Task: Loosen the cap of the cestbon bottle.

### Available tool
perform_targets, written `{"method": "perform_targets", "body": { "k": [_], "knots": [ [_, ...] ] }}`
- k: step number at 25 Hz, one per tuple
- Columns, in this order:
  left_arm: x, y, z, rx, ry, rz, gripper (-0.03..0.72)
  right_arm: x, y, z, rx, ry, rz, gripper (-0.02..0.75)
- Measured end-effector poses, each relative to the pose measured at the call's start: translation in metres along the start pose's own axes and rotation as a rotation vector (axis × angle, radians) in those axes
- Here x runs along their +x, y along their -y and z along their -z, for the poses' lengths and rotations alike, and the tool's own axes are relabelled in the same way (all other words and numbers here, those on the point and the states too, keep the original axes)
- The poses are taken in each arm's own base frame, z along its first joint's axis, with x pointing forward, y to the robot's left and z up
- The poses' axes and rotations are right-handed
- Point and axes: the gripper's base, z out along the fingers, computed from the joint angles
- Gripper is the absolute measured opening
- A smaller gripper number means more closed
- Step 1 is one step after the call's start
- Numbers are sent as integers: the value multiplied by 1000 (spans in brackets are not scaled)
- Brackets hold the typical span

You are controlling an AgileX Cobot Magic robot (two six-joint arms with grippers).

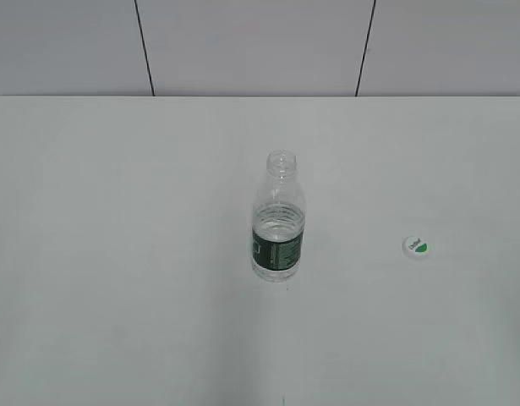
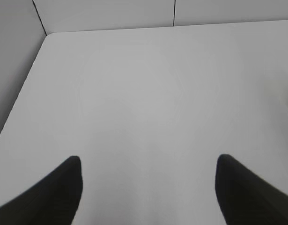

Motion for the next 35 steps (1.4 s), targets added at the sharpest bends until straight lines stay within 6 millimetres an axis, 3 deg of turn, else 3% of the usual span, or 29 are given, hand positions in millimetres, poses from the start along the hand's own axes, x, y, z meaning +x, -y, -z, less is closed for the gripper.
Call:
{"method": "perform_targets", "body": {
  "k": [18, 27, 35],
  "knots": [
    [0, 0, -4, 118, 3, -40, 524, 5, 1, 5, 18, 38, -1, 588],
    [0, 0, -4, 118, 2, -40, 524, 6, -1, 6, 225, 26, -115, 588],
    [0, 0, -4, 118, 2, -40, 524, 6, -1, 6, 248, 24, -128, 588]
  ]
}}
